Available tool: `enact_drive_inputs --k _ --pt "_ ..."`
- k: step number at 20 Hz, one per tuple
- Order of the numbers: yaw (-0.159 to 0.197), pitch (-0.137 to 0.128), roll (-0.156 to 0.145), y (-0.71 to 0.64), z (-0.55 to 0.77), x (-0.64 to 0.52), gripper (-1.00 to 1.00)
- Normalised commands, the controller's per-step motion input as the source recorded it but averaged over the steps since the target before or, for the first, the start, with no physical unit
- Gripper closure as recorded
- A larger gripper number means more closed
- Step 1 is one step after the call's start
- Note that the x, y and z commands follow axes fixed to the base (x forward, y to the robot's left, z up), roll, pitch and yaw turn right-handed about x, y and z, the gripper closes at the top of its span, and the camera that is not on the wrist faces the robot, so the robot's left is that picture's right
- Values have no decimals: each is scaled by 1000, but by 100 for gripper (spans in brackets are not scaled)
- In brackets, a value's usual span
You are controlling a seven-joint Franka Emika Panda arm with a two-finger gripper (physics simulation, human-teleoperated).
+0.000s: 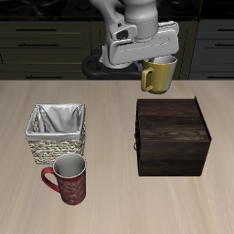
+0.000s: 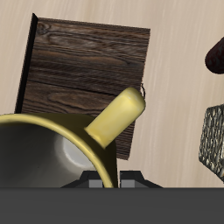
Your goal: Place the white and yellow mug in the basket
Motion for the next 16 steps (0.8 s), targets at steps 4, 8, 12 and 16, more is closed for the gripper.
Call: enact_drive_inputs --k 4,8,12,16 --pt "29 -22 -15 -220 8 -163 100" --pt "15 -36 -22 -360 109 -255 100" --pt "18 -34 -32 -353 50 -164 100" --pt "-2 -13 -28 -360 40 -98 100"
